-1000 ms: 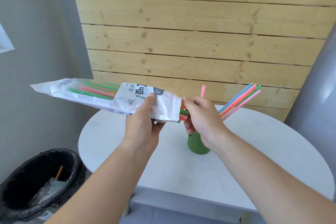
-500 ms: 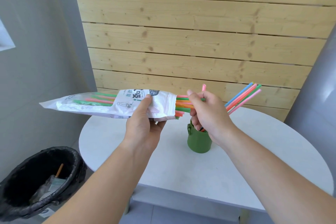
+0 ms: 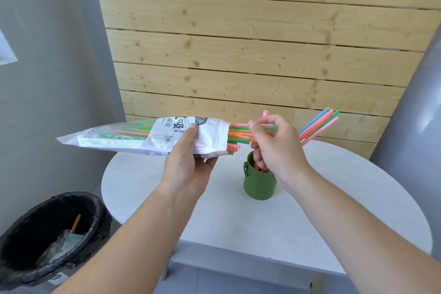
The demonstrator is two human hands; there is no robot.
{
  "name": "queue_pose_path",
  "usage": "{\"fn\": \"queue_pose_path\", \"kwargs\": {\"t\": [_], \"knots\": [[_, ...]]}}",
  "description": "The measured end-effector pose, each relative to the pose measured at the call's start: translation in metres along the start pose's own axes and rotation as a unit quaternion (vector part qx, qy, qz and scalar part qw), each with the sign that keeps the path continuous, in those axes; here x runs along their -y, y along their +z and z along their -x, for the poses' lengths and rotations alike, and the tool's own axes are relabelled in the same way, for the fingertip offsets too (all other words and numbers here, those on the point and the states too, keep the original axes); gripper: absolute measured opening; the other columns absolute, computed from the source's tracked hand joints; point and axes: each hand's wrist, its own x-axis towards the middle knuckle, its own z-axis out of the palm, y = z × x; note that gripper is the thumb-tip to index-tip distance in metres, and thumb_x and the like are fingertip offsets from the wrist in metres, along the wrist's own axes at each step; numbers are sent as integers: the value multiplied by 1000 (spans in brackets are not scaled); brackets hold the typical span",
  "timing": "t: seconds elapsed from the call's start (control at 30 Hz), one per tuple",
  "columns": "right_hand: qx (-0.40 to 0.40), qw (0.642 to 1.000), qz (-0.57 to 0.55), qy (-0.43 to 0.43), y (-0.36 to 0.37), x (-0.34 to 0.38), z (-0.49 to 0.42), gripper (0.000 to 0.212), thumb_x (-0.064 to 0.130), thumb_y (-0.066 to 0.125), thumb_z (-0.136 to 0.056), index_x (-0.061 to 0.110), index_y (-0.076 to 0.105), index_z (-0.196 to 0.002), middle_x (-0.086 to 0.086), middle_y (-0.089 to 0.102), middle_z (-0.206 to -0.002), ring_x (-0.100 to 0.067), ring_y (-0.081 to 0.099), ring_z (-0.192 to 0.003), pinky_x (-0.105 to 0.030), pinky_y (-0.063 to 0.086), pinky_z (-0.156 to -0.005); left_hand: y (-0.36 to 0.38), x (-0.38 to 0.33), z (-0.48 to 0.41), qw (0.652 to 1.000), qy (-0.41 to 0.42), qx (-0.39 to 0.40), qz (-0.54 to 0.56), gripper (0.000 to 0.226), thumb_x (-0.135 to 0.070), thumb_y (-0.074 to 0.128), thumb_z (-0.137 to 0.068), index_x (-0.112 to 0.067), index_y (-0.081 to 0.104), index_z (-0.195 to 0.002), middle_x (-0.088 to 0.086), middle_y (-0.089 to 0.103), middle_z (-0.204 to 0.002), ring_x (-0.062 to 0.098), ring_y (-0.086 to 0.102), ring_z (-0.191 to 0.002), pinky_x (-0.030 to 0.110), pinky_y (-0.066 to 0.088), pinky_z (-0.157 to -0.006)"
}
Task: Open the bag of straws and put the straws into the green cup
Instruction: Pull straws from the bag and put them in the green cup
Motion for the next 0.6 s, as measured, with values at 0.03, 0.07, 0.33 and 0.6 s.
{"fn": "queue_pose_path", "kwargs": {"t": [0.03, 0.07, 0.33, 0.6], "knots": [[-8, 1000, -4, -4, -2, 0, -1, 13, 28, 65, -96, 17, 59, -94, 7, 56, -46, -14, 45, -35, -21, 36, -35, -1, -1, -1, 1000, 0, -2, 3, 46, -17, 67, -97, -3, 55, -140, 19, 68, -134, 37, 66, -123, 48, 61, -90], [-13, 1000, -11, -5, -4, 0, -2, 13, 25, 65, -97, 15, 59, -92, 5, 52, -45, -14, 42, -35, -21, 34, -35, -2, -3, -2, 1000, 0, -1, 7, 46, -18, 67, -98, -3, 55, -139, 19, 68, -134, 38, 66, -123, 47, 61, -88], [-46, 999, 2, 9, -5, 1, 1, 33, 48, 70, -89, 16, 61, -90, 4, 54, -43, -15, 43, -32, -19, 31, -34, 0, 4, 1, 1000, -14, 1, 10, 45, -18, 67, -97, -4, 57, -139, 16, 72, -128, 32, 70, -116, 43, 64, -76], [-56, 998, 20, -26, -23, 15, -10, 26, 34, 71, -92, 13, 65, -77, 8, 52, -40, -9, 44, -35, -18, 35, -37, -3, -5, -1, 998, -30, 10, 61, 17, -15, 62, -100, -2, 60, -111, 19, 72, -108, 32, 67, -68, 23, 51, -43]]}}
